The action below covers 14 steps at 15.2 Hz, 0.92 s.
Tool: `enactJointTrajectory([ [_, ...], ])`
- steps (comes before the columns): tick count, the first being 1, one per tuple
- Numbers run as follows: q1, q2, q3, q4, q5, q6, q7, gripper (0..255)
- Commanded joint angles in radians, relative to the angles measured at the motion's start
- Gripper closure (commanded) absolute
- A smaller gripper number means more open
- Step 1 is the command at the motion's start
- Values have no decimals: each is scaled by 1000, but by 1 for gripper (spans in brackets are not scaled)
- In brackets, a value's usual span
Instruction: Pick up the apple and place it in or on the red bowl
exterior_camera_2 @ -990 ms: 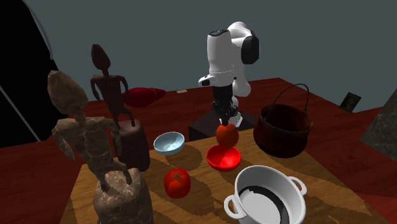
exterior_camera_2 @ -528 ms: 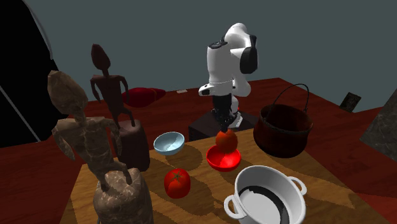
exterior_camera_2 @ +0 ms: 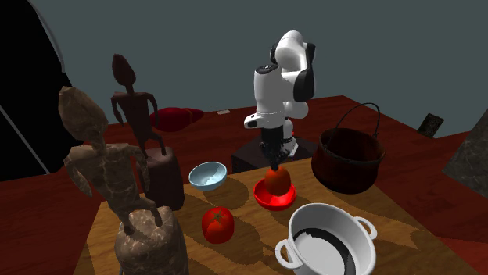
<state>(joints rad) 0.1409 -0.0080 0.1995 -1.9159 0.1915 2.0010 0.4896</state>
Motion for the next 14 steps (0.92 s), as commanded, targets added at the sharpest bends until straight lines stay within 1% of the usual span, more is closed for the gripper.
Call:
enactJointTrajectory([
  [1,0,0,0,-7,1,7,-2,255],
  [6,0,0,0,-7,1,7,-2,255],
  [7,0,0,0,-7,1,7,-2,0],
  [12,0,0,0,-7,1,7,-2,0],
  [14,-6,-17,-6,40,0,-57,-1,0],
])
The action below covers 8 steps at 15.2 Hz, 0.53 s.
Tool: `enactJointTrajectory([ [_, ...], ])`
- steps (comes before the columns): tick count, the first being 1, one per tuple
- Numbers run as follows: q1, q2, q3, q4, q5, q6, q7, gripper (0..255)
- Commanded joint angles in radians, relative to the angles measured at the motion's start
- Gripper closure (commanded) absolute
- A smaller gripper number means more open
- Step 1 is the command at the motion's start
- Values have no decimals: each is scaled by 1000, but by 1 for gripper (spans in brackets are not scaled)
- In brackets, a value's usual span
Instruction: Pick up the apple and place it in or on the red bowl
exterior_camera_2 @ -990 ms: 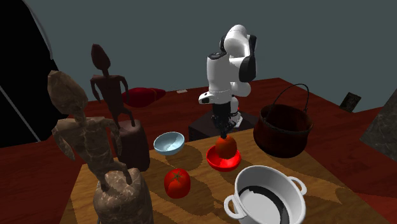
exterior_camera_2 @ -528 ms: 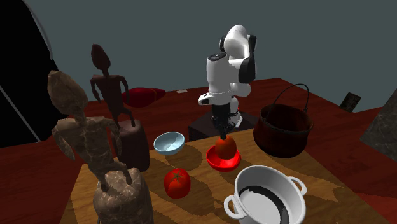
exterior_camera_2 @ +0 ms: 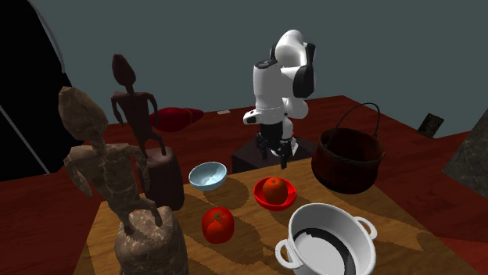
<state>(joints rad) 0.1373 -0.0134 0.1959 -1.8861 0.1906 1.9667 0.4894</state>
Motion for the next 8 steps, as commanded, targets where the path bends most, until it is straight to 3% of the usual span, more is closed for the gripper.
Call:
enactJointTrajectory([
  [1,-5,-17,-5,36,0,-55,-1,0],
  [8,-7,-21,-8,58,0,-81,-1,0],
])
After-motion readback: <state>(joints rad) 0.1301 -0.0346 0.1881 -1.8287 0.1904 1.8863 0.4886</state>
